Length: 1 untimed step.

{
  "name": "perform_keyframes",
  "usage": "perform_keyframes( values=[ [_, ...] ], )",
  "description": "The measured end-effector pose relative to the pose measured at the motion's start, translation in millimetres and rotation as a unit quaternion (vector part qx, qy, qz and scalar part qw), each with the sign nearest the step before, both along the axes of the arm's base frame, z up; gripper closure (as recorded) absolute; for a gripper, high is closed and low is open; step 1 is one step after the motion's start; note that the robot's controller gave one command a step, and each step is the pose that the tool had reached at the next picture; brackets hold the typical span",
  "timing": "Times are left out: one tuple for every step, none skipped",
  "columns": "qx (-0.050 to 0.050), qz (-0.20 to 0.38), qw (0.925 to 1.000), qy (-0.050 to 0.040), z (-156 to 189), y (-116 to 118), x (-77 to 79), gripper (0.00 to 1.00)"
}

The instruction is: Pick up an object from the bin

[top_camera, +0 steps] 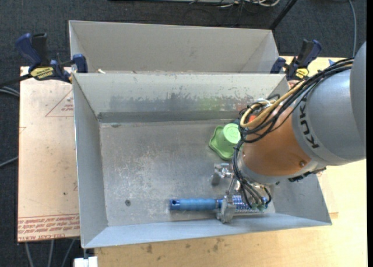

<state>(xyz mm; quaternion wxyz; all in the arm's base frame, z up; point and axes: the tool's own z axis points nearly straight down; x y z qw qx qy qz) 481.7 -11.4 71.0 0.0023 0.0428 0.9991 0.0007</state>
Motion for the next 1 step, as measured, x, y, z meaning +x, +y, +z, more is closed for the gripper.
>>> perform_keyframes(
  values=[
    [0.000,0.001,1.0000,0.0023,2.5,0.4,-1.0,1.00]
  ],
)
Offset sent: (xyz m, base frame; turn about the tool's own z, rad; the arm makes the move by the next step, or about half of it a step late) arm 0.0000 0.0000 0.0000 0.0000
